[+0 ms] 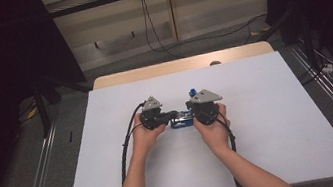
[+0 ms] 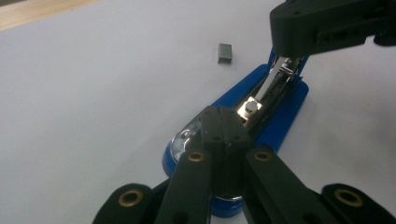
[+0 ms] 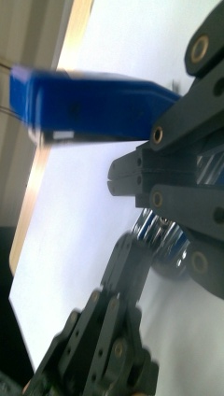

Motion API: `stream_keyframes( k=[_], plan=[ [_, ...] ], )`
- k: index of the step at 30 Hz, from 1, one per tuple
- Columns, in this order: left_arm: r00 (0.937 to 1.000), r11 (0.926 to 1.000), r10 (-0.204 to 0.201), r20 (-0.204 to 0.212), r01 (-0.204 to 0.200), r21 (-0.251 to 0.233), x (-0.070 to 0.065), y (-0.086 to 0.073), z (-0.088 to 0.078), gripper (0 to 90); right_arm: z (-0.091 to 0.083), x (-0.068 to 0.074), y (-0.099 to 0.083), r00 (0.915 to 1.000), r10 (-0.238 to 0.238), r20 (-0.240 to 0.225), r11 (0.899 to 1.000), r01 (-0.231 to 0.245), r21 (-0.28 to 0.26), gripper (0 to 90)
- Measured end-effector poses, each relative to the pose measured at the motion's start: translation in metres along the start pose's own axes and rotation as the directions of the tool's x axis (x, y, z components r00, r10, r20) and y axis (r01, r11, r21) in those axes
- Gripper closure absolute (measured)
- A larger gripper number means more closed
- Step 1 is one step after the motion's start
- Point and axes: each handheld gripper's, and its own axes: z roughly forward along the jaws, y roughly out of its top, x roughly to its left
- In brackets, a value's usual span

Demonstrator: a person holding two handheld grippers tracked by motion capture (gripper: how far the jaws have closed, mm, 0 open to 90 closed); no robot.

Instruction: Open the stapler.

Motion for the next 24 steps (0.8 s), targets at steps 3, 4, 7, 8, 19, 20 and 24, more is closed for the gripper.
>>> stream_keyframes(
  k=[3,4,7,8,19,20,24],
  plan=[
    [1.0,1.0,0.001,0.0,-0.001,-0.003,0.0,-0.001,0.0,90.0,-0.003,-0.006,0.001,0.9998,0.016,0.015,1.0,-0.016,0.001,90.0],
    [1.0,1.0,0.006,-0.001,-0.006,-0.003,0.0,-0.001,0.0,90.0,-0.004,-0.007,0.001,0.9997,0.021,0.012,1.0,-0.021,0.006,90.0],
    [0.9998,0.9998,0.02,-0.007,-0.02,0.001,-0.001,0.0,0.001,90.0,-0.006,-0.009,-0.001,0.9989,-0.019,0.044,1.0,0.018,0.017,90.0],
    [0.9998,0.9998,0.018,-0.005,-0.018,-0.002,-0.002,0.0,0.001,90.0,-0.007,-0.01,-0.002,0.9987,-0.013,0.05,1.0,0.013,0.017,90.0],
    [0.9995,0.9996,0.027,0.013,-0.027,-0.001,-0.003,-0.001,0.005,90.0,-0.016,-0.039,-0.013,0.9979,0.032,0.057,0.999,-0.034,0.038,90.0],
    [0.9996,0.9997,0.025,0.013,-0.025,0.0,-0.002,-0.001,0.005,90.0,-0.016,-0.04,-0.013,0.9982,0.029,0.053,0.999,-0.031,0.039,90.0],
    [0.9996,0.9998,0.018,0.02,-0.018,-0.001,-0.002,-0.001,0.005,90.0,-0.017,-0.04,-0.015,0.9987,0.029,0.042,0.999,-0.031,0.037,90.0]
  ],
)
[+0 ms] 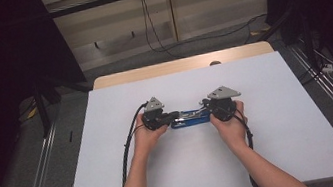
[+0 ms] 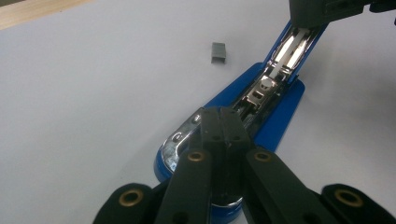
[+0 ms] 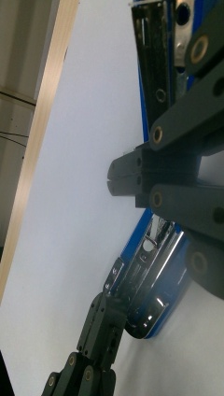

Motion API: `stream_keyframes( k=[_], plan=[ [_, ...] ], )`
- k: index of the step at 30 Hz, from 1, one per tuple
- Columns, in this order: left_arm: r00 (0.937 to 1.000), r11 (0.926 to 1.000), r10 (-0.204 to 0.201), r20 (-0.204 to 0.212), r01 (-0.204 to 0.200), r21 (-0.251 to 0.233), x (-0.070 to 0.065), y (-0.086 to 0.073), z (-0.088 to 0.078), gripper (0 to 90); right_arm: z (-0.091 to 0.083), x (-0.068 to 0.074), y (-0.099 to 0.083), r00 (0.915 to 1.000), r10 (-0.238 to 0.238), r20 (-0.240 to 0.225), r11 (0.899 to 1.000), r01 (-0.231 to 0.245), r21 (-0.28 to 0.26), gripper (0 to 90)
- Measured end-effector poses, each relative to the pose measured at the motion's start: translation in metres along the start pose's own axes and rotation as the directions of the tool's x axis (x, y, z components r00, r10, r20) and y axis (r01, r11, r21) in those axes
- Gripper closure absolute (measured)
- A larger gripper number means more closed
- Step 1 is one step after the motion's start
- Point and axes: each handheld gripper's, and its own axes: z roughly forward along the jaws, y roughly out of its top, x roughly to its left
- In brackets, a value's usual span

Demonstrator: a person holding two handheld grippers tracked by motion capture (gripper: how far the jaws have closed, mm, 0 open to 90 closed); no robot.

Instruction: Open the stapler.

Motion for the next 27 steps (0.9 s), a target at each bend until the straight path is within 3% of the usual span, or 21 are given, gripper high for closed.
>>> stream_keyframes(
  k=[17,24,27],
  plan=[
    [1.0,1.0,0.003,0.007,-0.003,0.006,0.001,0.001,0.0,90.0,-0.001,-0.008,0.001,0.9997,-0.021,0.015,1.0,0.021,0.012,90.0],
    [1.0,1.0,-0.006,0.004,0.006,0.002,0.001,0.0,0.0,90.0,-0.002,-0.022,-0.012,0.9998,0.008,0.016,0.999,-0.009,0.048,90.0],
    [1.0,1.0,-0.008,0.006,0.007,0.005,0.001,0.001,0.0,90.0,-0.003,-0.028,-0.016,0.9995,0.03,0.009,0.999,-0.03,0.036,90.0]
  ],
)
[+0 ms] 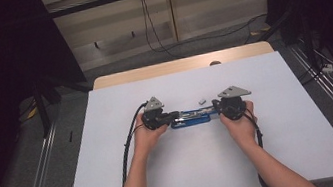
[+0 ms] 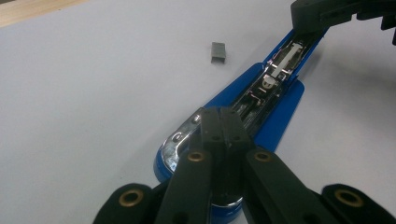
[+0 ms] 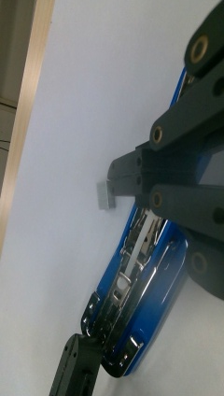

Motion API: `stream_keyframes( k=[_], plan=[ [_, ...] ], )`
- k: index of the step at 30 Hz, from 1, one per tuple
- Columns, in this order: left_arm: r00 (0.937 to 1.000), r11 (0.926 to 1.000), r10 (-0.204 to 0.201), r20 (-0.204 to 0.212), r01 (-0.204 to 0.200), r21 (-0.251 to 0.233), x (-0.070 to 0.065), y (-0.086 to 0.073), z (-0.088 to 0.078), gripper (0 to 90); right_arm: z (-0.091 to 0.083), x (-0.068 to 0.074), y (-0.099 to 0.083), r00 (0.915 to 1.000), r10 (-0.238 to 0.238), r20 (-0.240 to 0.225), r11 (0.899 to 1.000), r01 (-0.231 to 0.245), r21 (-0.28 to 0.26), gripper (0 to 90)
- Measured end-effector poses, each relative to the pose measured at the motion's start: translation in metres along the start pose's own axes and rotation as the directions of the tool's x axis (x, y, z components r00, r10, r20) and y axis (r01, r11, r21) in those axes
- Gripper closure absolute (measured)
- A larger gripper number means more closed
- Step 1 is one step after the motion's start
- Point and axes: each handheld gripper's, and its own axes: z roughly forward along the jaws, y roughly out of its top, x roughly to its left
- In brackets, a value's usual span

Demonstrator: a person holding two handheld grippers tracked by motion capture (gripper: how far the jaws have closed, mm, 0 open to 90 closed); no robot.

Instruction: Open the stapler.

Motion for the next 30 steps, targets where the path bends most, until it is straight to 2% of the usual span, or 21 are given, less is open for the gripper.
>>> stream_keyframes(
  k=[2,5,8,11,13,14,16,21,22,24,30],
  plan=[
    [0.9999,0.9999,-0.01,0.0,0.01,-0.004,0.0,0.0,0.0,90.0,-0.001,-0.002,0.0,0.9998,-0.017,-0.002,1.0,0.017,0.0,90.0],
    [0.9999,1.0,-0.008,-0.008,0.008,-0.004,0.0,0.0,-0.001,90.0,-0.002,-0.006,0.001,0.9998,-0.009,-0.016,1.0,0.009,0.005,90.0],
    [0.9991,0.9985,-0.042,0.01,0.042,-0.035,0.001,0.002,-0.004,89.5,-0.002,-0.009,0.0,0.9998,-0.01,-0.018,1.0,0.01,0.012,90.0],
    [0.9987,0.9983,-0.051,-0.001,0.051,-0.028,0.0,0.004,-0.005,88.3,-0.001,-0.012,-0.001,0.9997,0.008,-0.024,1.0,-0.008,0.011,90.0],
    [0.9966,0.9959,-0.081,0.013,0.081,-0.04,0.0,0.003,-0.005,87.3,-0.001,-0.014,-0.001,0.9996,0.01,-0.027,1.0,-0.01,0.009,90.0],
    [0.9953,0.9946,-0.094,0.024,0.095,-0.043,0.001,0.002,-0.005,82.8,-0.001,-0.015,-0.001,0.9995,0.008,-0.032,1.0,-0.008,0.014,90.0],
    [0.9953,0.9948,-0.092,0.031,0.093,-0.04,0.0,0.003,-0.004,81.6,-0.001,-0.015,-0.001,0.9995,0.0,-0.032,1.0,0.0,0.017,90.0],
    [0.9903,0.9901,-0.135,0.033,0.136,-0.035,-0.002,0.005,-0.007,74.3,0.001,-0.018,0.002,0.999,-0.016,-0.041,1.0,0.016,0.017,89.3],
    [0.9904,0.99,-0.135,0.03,0.136,-0.037,-0.002,0.007,-0.008,70.0,0.001,-0.019,0.003,0.9993,-0.028,-0.027,1.0,0.028,0.01,85.4],
    [0.9919,0.9909,-0.124,0.023,0.125,-0.048,-0.003,0.009,-0.011,67.9,0.001,-0.019,0.003,0.9992,-0.031,-0.026,0.999,0.031,0.007,84.8],
    [0.9907,0.9889,-0.136,-0.006,0.136,-0.062,-0.002,0.014,-0.023,54.9,0.002,-0.018,0.008,0.999,-0.031,-0.031,1.0,0.031,0.0,75.3]
  ],
)
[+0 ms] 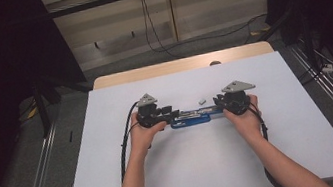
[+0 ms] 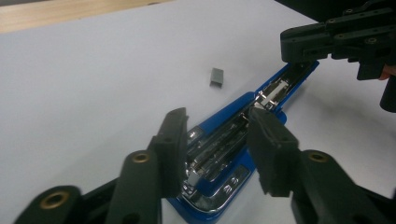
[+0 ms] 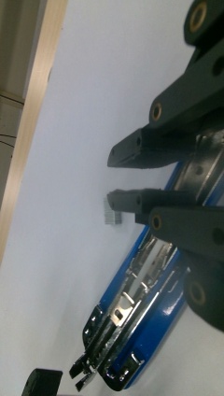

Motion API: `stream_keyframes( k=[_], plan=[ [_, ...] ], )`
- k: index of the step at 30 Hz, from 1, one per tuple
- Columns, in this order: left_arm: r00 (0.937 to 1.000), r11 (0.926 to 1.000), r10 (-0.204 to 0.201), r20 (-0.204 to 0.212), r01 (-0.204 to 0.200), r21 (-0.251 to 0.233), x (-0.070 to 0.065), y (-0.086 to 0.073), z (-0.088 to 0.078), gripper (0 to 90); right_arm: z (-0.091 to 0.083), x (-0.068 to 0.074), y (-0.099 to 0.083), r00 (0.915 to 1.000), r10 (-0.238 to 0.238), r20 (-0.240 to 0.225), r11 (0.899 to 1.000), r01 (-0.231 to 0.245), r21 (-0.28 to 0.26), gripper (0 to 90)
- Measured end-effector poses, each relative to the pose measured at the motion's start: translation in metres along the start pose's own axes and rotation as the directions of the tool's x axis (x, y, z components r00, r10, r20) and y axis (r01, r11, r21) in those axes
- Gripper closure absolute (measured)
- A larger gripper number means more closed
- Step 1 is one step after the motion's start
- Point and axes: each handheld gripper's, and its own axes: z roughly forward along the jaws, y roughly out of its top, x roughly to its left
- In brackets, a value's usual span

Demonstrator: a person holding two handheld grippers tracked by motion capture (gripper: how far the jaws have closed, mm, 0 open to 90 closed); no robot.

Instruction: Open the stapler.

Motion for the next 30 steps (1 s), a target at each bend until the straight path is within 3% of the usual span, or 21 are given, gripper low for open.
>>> stream_keyframes(
  k=[7,10,14,19,21,25,30],
  plan=[
    [0.999,0.9999,-0.014,-0.042,0.014,-0.007,-0.005,0.005,-0.011,35.2,0.003,0.002,0.019,0.999,-0.044,-0.005,0.999,0.044,0.001,55.7],
    [0.9981,0.9992,-0.04,-0.048,0.04,-0.002,-0.006,0.005,-0.011,27.7,0.004,-0.001,0.027,0.9992,-0.031,-0.027,1.0,0.031,0.0,46.2],
    [0.9969,0.9992,-0.033,-0.071,0.035,0.022,-0.006,0.006,-0.013,21.6,0.009,-0.006,0.034,0.9988,-0.039,-0.028,0.999,0.04,0.02,36.6],
    [0.9956,0.9983,-0.032,-0.088,0.036,0.045,-0.008,0.007,-0.019,18.1,0.021,-0.01,0.036,0.9978,-0.029,-0.06,0.999,0.03,0.029,28.5],
    [0.995,0.9984,-0.026,-0.096,0.031,0.047,-0.009,0.008,-0.022,16.8,0.031,-0.01,0.035,0.9979,-0.033,-0.055,0.998,0.037,0.06,24.6],
    [0.9959,0.9987,-0.026,-0.087,0.03,0.042,-0.01,0.009,-0.025,16.5,0.036,-0.009,0.037,0.9979,0.001,-0.065,0.998,0.003,0.068,21.4],
    [0.9946,0.9982,-0.033,-0.099,0.037,0.047,-0.008,0.008,-0.03,15.8,0.042,-0.008,0.039,0.999,-0.004,-0.045,0.997,0.007,0.075,19.1]
  ],
)
